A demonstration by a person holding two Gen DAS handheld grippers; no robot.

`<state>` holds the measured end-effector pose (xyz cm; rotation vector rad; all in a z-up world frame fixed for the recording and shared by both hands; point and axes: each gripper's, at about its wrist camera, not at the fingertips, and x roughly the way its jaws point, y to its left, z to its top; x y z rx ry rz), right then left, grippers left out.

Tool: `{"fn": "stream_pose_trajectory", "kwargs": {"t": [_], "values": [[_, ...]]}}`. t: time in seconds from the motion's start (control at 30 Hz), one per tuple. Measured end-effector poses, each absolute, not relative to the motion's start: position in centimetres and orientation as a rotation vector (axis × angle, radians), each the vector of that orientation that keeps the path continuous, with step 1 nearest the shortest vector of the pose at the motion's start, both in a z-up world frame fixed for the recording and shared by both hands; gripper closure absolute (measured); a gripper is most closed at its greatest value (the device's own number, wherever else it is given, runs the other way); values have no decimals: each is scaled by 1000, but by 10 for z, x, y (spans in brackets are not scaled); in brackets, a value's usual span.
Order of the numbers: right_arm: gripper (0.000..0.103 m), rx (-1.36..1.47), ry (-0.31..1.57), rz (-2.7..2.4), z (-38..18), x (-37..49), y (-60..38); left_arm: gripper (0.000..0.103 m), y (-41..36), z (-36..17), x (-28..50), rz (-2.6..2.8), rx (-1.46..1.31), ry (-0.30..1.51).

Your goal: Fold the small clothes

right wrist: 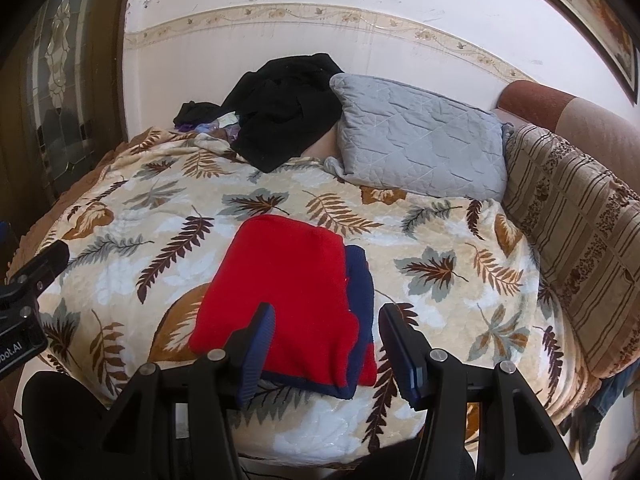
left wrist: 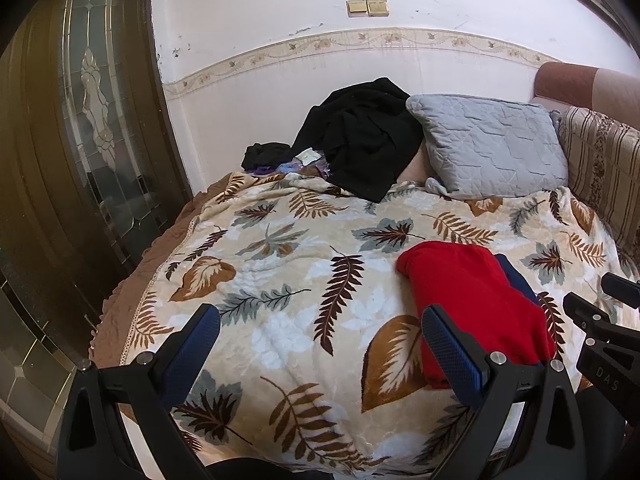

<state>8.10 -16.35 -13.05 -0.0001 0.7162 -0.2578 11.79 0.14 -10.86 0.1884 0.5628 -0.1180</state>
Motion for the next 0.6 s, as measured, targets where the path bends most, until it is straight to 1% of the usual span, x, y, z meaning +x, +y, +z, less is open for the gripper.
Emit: {"fn": "stream_pose_trajectory", "kwargs": {"t": [0.6], "values": [[44,15,722,-255,-132,83,-165,2,1,-110,119,-125,197,565]]}}
